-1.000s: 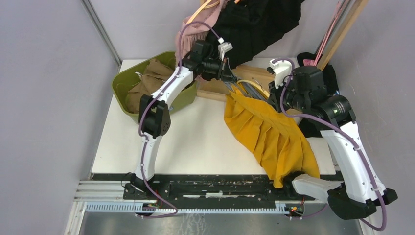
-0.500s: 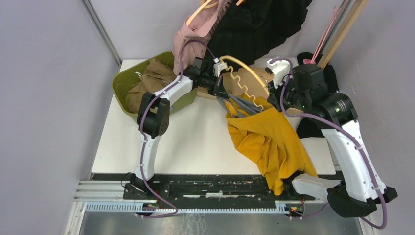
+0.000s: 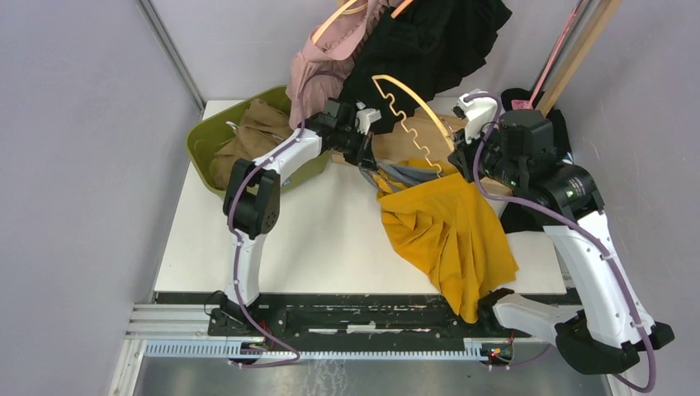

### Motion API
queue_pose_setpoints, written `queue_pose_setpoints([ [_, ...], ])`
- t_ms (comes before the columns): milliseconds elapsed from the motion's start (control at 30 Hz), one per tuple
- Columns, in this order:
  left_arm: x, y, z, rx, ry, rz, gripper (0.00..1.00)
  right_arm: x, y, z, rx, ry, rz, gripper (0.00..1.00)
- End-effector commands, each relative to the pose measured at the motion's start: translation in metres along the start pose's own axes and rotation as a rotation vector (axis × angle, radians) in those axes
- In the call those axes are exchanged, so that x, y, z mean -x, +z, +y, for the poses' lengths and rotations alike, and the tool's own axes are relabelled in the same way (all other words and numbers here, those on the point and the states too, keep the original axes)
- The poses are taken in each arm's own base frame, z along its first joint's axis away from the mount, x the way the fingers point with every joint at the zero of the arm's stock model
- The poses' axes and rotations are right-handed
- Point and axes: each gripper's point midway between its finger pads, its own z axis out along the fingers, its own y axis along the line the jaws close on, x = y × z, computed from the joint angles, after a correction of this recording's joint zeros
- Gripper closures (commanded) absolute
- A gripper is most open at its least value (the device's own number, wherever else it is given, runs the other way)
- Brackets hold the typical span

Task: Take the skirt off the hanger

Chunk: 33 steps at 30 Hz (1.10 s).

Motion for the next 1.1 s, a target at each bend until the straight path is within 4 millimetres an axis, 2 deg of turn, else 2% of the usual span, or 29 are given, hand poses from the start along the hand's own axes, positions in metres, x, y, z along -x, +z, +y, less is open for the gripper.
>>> queue_pose_setpoints([
  [0, 0.058, -0.032, -0.053, 0.070, 0.209, -0.095, 0.97, 0.061, 0.009, -0.016, -0.078, 0.051, -0.255, 0.99],
  [67, 0.065, -0.032, -0.080, 0.049, 0.253, -0.102, 0.97, 0.072, 0.014, -0.019, -0.090, 0.055, -0.295, 0.99],
  [167, 0.069, -0.033, -0.108, 0.029, 0.299, -0.097, 0.97, 0.090, 0.013, -0.026, -0.123, 0.070, -0.363, 0.99],
  [300, 0.070, -0.043, -0.120, 0.048, 0.335, -0.094, 0.97, 0.112, 0.003, -0.040, -0.194, 0.093, -0.461, 0.99],
  [400, 0.079, -0.062, -0.133, 0.059, 0.363, -0.120, 0.97, 0.117, -0.006, -0.048, -0.237, 0.074, -0.476, 0.99],
  [533, 0.103, -0.102, -0.156, 0.112, 0.425, -0.200, 0.97, 0.112, -0.021, -0.056, -0.291, 0.025, -0.458, 0.99],
  [667, 0.131, -0.157, -0.178, 0.224, 0.485, -0.339, 0.97, 0.110, -0.037, -0.062, -0.330, -0.011, -0.455, 0.99],
  [733, 0.145, -0.192, -0.193, 0.274, 0.515, -0.437, 0.97, 0.107, -0.039, -0.064, -0.343, -0.018, -0.447, 0.99],
  [833, 0.157, -0.222, -0.210, 0.302, 0.537, -0.547, 0.97, 0.101, -0.034, -0.063, -0.337, -0.024, -0.432, 0.99],
  [933, 0.155, -0.227, -0.211, 0.310, 0.534, -0.569, 0.97, 0.098, -0.032, -0.061, -0.328, -0.019, -0.432, 0.99],
  [1067, 0.136, -0.207, -0.194, 0.311, 0.512, -0.501, 0.97, 0.097, -0.035, -0.060, -0.324, -0.019, -0.437, 0.99],
])
